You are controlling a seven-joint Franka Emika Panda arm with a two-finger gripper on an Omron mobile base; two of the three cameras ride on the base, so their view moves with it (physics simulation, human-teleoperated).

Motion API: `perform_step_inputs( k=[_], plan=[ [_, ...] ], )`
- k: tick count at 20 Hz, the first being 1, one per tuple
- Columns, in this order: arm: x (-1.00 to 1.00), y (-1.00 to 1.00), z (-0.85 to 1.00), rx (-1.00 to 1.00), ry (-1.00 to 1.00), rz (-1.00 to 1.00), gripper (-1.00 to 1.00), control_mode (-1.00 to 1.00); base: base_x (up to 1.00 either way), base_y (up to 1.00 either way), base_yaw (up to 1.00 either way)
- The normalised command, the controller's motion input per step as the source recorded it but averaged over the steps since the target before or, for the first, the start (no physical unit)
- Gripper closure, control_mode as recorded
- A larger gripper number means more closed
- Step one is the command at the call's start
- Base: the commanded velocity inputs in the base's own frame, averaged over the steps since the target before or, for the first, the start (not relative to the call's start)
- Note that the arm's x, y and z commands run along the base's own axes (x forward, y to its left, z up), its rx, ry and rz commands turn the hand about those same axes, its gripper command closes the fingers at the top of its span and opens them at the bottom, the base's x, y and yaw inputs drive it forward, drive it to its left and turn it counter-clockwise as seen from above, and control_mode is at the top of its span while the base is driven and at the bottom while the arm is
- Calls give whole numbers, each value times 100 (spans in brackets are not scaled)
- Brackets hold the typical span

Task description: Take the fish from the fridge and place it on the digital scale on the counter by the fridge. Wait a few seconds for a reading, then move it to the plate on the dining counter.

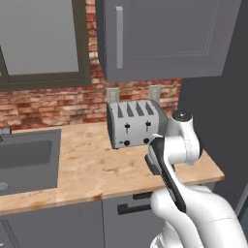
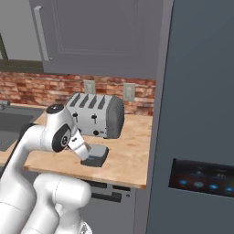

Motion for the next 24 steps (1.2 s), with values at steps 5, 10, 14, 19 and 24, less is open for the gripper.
perform_step_inputs(
  k=[5,10,14,19,24],
  plan=[
    [37,-16,-21,0,0,0,100,-100,0,0,0],
    [41,-3,-11,0,0,0,100,-100,0,0,0],
    [41,0,-12,0,0,0,100,-100,0,0,0],
    [36,0,-23,0,0,0,100,-100,0,0,0],
    [31,0,-29,0,0,0,100,-100,0,0,0]
  ],
)
